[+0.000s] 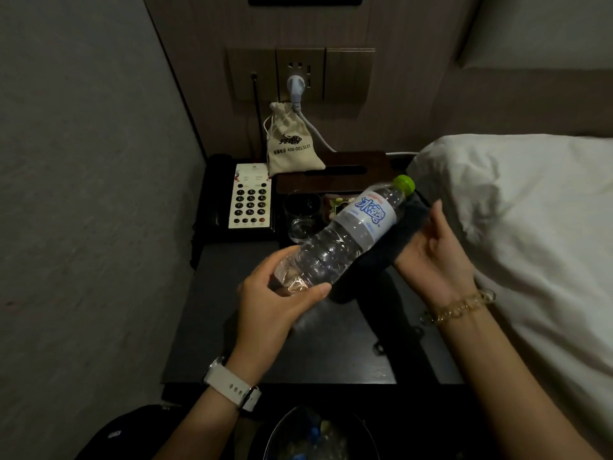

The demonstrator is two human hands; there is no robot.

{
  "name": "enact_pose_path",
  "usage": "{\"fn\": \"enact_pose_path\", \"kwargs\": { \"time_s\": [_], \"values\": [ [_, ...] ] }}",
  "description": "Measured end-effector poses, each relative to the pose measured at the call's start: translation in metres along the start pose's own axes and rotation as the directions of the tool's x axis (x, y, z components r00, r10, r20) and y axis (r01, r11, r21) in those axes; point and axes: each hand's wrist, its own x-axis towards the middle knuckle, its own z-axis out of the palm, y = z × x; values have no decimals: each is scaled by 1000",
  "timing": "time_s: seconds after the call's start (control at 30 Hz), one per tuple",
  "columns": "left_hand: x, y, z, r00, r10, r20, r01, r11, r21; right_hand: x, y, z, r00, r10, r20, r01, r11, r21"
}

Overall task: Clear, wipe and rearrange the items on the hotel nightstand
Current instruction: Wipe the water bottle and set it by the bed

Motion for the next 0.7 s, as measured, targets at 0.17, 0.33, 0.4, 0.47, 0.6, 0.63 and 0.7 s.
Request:
{"fn": "enact_pose_path", "kwargs": {
  "time_s": [0.17,0.33,0.4,0.47,0.6,0.63,0.7],
  "values": [
    [-3,1,12,983,-129,133,152,973,-176,1,6,1,999,-31,-9,31,999,-30],
    [-8,1,21,919,-230,320,317,915,-251,-2,9,3,999,12,38,-13,1000,22],
    [-8,5,25,870,-297,395,439,830,-345,-3,11,4,999,28,36,-29,999,29],
    [-5,11,25,788,-386,479,591,692,-415,-3,14,5,996,68,50,-69,998,11],
    [0,13,23,550,-464,694,835,283,-472,-5,22,8,990,108,86,-107,994,-14],
    [0,12,22,506,-455,733,859,190,-475,-5,24,10,989,114,95,-112,993,-29],
    [-1,10,22,445,-388,807,882,33,-471,-5,29,10,984,140,109,-136,990,-36]
  ]
}}
